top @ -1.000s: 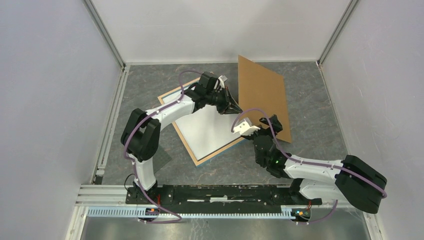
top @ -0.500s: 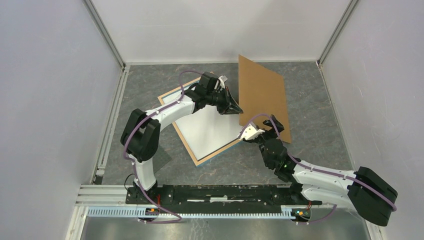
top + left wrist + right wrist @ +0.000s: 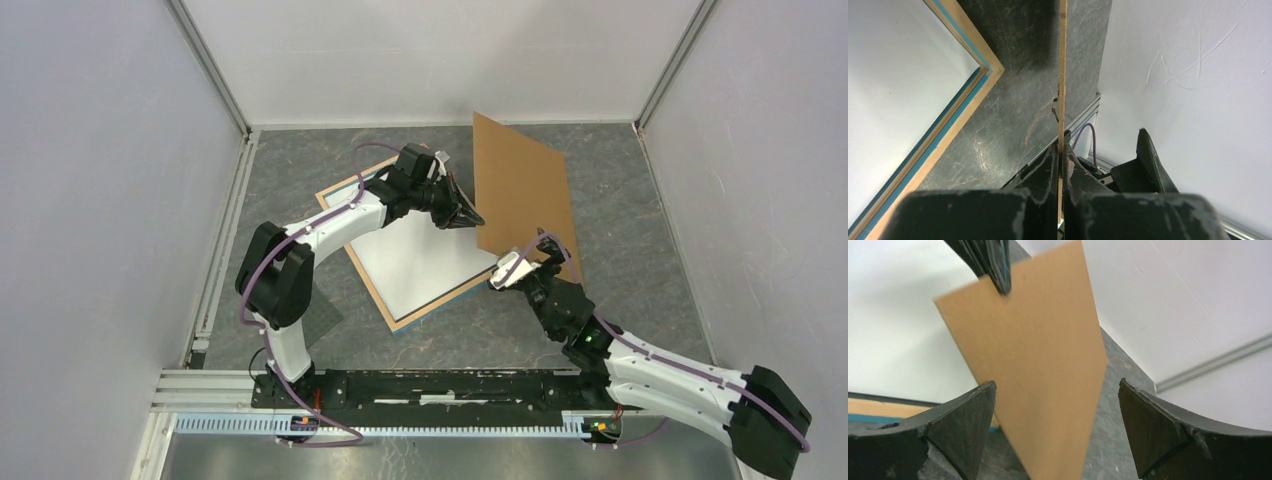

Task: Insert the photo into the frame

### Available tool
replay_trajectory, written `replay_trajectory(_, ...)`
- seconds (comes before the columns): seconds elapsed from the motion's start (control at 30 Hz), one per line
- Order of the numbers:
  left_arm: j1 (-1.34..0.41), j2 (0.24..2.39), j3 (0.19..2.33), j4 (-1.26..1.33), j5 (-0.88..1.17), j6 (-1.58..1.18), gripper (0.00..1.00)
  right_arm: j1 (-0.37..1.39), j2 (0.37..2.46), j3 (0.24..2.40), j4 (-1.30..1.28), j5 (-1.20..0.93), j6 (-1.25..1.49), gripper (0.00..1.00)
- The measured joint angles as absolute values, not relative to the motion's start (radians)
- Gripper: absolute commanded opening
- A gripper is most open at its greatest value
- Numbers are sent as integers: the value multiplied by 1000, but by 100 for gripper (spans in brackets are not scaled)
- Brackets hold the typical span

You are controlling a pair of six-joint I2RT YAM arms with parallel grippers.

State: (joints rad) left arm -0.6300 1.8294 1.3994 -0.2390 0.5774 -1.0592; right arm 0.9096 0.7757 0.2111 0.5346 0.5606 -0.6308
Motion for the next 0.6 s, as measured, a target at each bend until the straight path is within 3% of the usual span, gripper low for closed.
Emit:
replay_trajectory(0.3, -636, 1799, 1411, -250, 558, -1096, 2, 910, 665, 199, 477, 349, -573, 97)
replay_trajectory(0.6, -642, 1761, 1413, -262, 551, -1105, 2, 913, 831, 208, 460, 388, -641, 80)
